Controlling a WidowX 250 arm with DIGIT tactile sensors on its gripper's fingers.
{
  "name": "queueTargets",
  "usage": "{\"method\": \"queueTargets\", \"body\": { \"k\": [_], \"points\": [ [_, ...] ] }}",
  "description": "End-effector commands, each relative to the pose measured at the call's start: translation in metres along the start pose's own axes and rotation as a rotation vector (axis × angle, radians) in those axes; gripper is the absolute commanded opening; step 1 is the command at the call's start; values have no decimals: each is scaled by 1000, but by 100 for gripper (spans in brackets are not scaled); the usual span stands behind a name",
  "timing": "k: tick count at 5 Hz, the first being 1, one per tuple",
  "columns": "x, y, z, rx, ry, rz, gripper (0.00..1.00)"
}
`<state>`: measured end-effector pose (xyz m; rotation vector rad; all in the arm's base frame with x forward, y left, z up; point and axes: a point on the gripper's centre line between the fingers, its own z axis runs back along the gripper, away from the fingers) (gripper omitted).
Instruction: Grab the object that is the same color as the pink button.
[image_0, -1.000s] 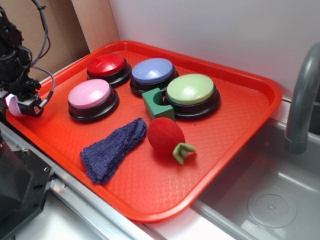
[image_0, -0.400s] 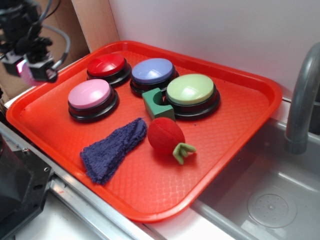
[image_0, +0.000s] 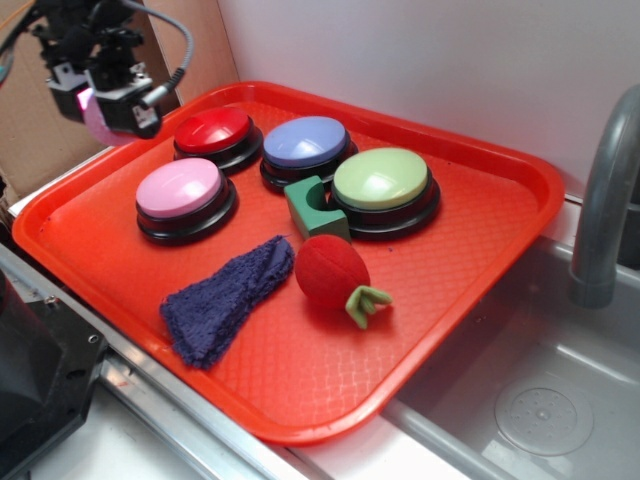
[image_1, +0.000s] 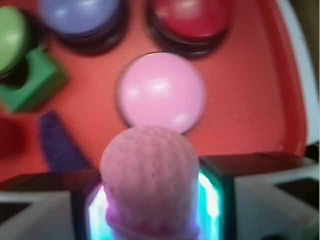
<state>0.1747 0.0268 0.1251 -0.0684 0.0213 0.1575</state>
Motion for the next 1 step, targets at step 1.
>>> {"method": "queueTargets", "body": {
  "k": [1],
  "points": [
    [-5, -12, 2, -36, -44, 9, 0]
  ]
}}
